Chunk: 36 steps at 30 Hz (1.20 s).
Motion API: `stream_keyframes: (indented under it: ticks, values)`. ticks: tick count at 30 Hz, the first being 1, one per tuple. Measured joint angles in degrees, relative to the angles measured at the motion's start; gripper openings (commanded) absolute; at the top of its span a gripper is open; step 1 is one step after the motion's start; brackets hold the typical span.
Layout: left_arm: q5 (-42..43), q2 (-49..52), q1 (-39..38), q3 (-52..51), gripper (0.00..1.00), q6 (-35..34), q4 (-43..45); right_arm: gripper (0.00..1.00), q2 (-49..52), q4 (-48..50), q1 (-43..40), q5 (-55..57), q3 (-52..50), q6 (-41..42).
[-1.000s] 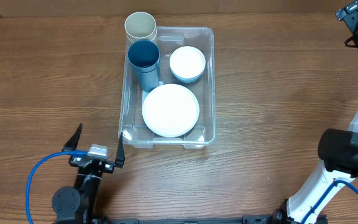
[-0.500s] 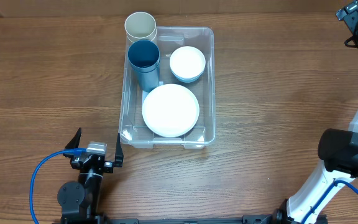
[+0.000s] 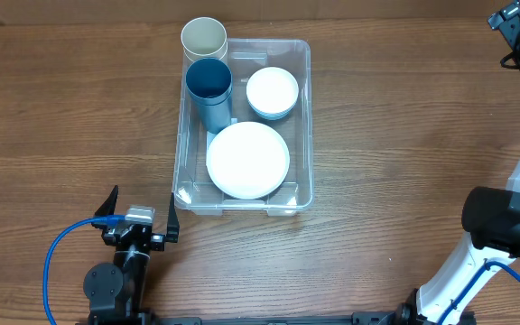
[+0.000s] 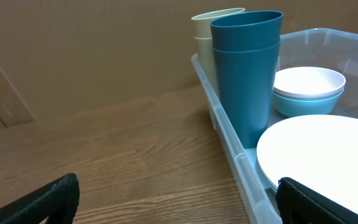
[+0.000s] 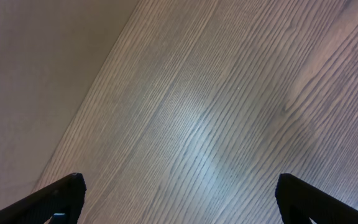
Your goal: Pack container
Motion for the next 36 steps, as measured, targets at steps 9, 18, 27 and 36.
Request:
stream_keyframes:
  ticks: [9, 18, 27, 36]
  values:
    - [0.0, 0.0, 0.0, 0.0, 1.0, 0.0, 0.0, 1.0, -4.3, 0.0, 7.7, 0.0, -0.1, 0.0]
    - [0.0, 0.0, 0.0, 0.0, 1.0, 0.0, 0.1, 1.0, -27.9, 18.5, 29.5, 9.0, -15.2, -0.9]
    - [0.0, 0.0, 0.0, -0.1, 1.0, 0.0, 0.1, 1.0, -60.3, 65.6, 26.0, 1.7, -70.5, -21.1]
    - [0.0, 0.0, 0.0, -0.1, 1.0, 0.0, 0.2, 1.0, -93.9, 85.0, 19.8, -9.4, -114.2, -26.6]
